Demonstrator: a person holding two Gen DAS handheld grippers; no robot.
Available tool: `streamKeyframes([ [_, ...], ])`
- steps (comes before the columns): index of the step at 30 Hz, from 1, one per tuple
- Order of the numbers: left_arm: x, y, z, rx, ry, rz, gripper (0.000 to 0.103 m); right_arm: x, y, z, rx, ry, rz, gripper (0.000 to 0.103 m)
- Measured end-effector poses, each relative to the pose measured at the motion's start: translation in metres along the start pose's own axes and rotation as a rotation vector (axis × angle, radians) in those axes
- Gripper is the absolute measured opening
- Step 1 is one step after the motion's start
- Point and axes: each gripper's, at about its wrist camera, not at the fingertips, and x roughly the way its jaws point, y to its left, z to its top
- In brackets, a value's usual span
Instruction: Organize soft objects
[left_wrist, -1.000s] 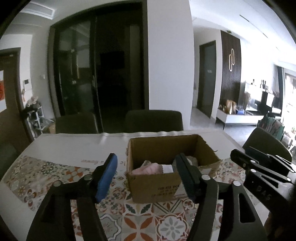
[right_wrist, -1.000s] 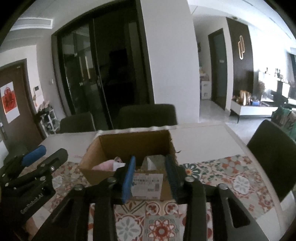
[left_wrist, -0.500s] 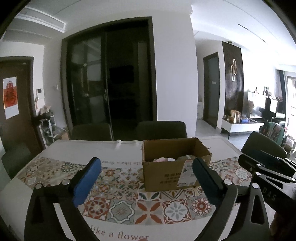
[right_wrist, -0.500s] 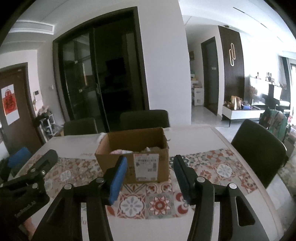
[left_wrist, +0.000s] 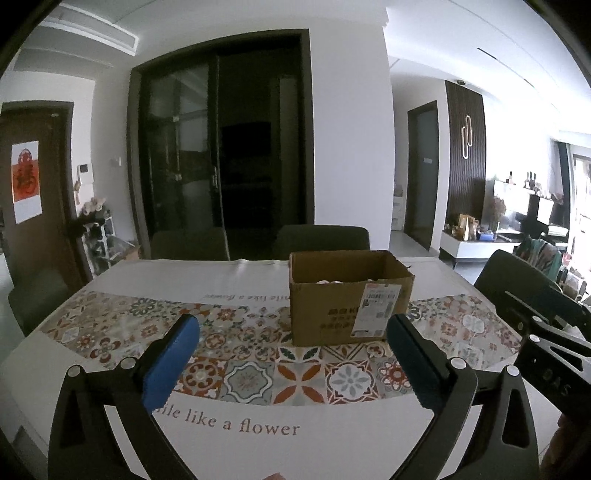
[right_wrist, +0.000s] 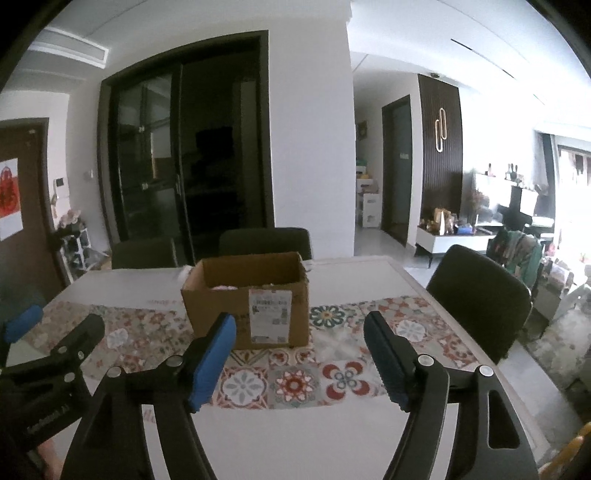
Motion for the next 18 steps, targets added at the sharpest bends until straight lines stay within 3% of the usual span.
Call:
streamKeyframes([
  [18,-0.014,0.000,-0.012,0.005,-0.013,-0.003,0.103,-0.016,-0.008,-0.017,0.038,0.031,0.037,0.074],
])
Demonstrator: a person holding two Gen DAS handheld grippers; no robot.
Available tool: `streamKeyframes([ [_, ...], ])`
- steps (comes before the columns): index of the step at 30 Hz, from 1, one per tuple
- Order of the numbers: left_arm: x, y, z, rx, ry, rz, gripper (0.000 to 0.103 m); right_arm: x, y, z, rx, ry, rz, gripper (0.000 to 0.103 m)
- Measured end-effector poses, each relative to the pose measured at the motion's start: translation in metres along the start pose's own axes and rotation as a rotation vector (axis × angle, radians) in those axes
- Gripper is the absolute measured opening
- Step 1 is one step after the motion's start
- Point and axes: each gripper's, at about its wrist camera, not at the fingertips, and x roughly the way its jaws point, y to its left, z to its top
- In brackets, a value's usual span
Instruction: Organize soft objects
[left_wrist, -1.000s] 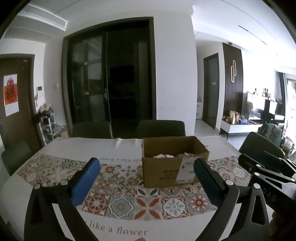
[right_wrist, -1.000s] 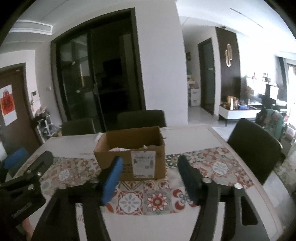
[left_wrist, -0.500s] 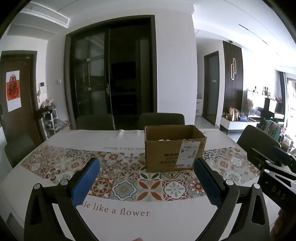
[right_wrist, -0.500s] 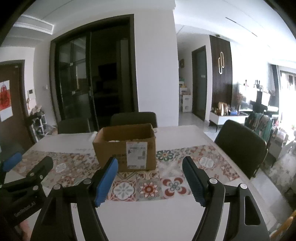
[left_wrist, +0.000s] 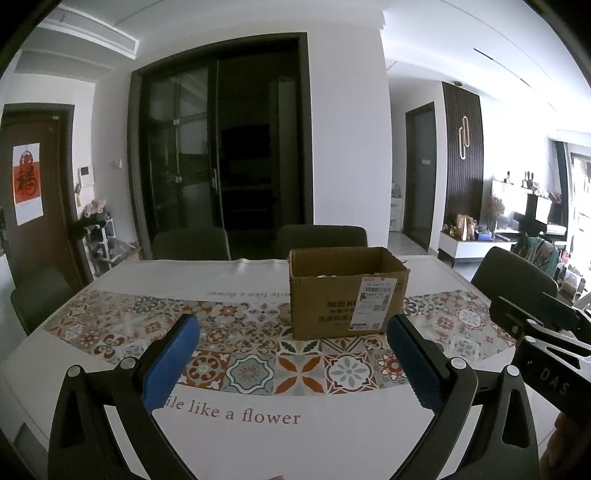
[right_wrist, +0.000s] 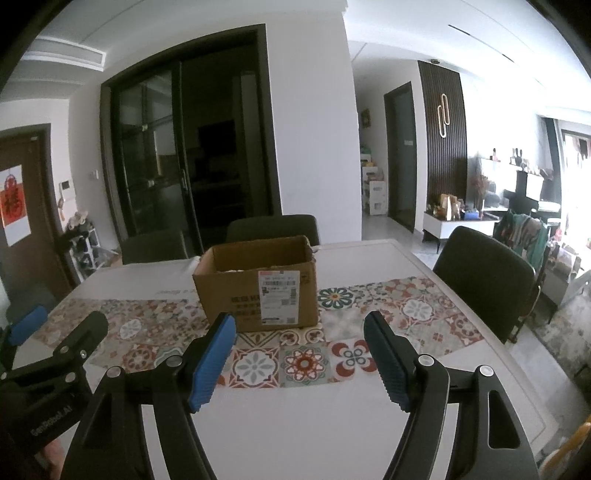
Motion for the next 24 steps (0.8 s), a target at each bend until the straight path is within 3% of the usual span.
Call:
streamKeyframes([
  [24,-0.0047,0.0015,-0.0017,0.001,-0.003,0.002,0.103,-0.0048,-0.0023,-0.0022,0.002,0.001,0.000,0.074],
])
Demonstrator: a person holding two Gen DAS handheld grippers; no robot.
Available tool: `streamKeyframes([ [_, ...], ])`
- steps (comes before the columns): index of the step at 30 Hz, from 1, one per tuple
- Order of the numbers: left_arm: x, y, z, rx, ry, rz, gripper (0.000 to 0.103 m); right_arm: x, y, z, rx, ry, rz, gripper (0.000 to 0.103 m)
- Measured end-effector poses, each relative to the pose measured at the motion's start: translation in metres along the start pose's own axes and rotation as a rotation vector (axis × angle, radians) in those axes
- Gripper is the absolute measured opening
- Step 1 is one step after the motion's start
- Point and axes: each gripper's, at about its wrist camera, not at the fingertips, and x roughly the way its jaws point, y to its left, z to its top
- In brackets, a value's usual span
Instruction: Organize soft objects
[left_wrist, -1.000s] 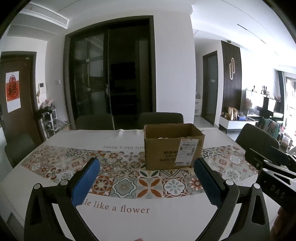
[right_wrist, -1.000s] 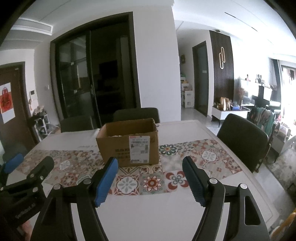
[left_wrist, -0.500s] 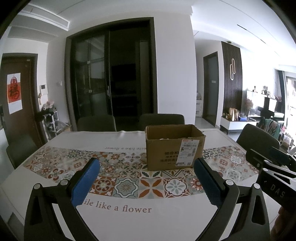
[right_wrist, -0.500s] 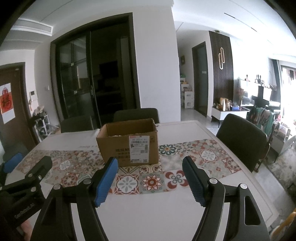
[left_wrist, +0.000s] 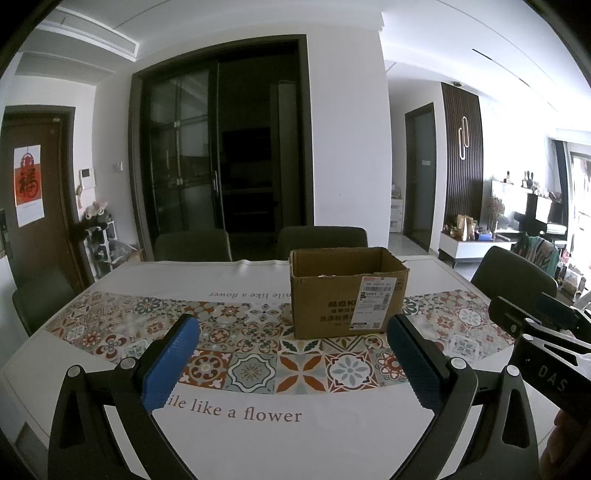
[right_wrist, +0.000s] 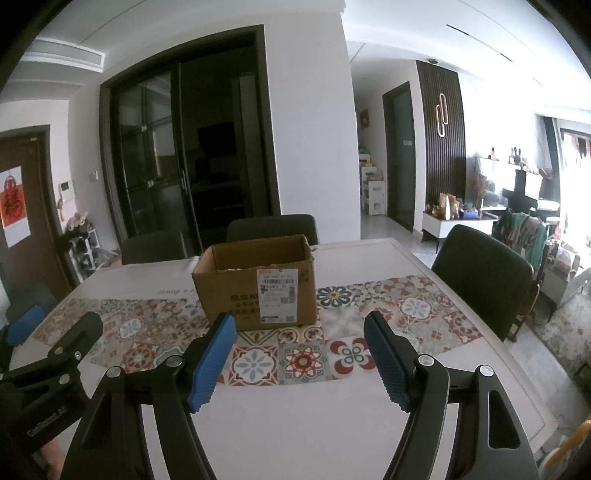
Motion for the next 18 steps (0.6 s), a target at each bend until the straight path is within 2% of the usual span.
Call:
streamKeyframes([
  [18,-0.0030,-0.0004,-0.0023,0.005,-0.007,0.001,0.103,-0.0003,-0.0022,-0.0025,-0.002,0.004,0.001,0.074],
])
